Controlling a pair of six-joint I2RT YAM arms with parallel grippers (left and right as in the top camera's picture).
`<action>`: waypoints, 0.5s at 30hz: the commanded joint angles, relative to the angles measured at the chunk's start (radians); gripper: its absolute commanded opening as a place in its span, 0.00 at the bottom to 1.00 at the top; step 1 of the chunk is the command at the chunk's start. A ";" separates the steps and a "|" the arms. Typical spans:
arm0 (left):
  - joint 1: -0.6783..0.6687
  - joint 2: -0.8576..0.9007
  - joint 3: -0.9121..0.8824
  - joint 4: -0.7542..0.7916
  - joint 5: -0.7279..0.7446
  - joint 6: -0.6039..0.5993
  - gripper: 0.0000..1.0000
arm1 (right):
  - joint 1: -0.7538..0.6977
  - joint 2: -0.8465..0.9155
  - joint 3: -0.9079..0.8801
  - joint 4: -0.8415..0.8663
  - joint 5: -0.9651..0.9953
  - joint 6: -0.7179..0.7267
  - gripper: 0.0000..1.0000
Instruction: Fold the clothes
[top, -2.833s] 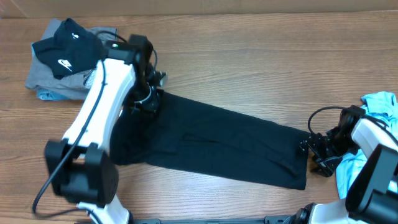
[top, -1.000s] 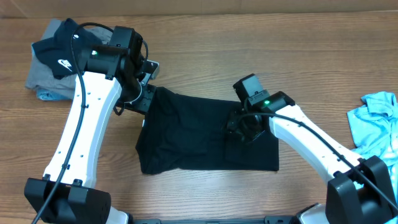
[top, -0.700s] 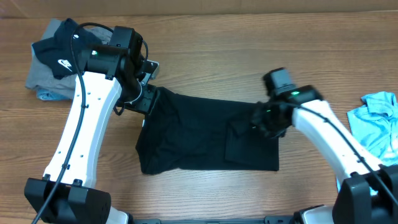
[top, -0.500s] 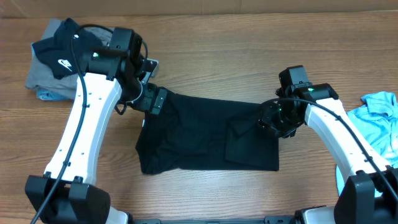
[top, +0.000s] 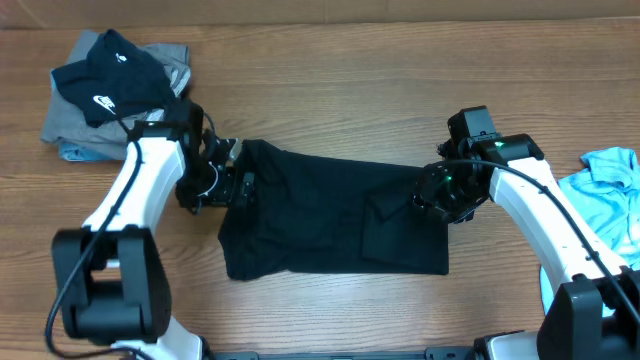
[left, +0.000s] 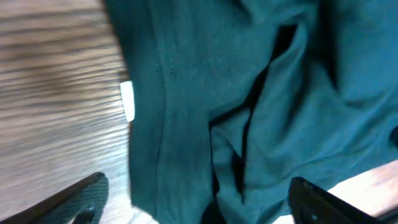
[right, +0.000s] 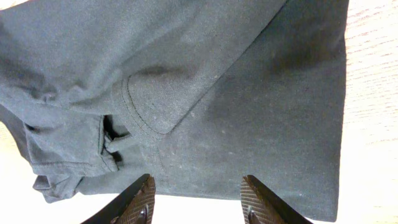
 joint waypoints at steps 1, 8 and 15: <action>-0.016 0.067 -0.011 0.006 0.053 0.073 0.89 | 0.003 -0.027 0.024 0.004 -0.006 -0.009 0.48; -0.060 0.211 -0.012 0.064 0.075 0.079 0.87 | 0.003 -0.027 0.024 0.008 -0.005 -0.009 0.48; -0.114 0.293 -0.012 0.064 0.145 0.145 0.79 | 0.003 -0.027 0.024 0.004 -0.005 -0.010 0.48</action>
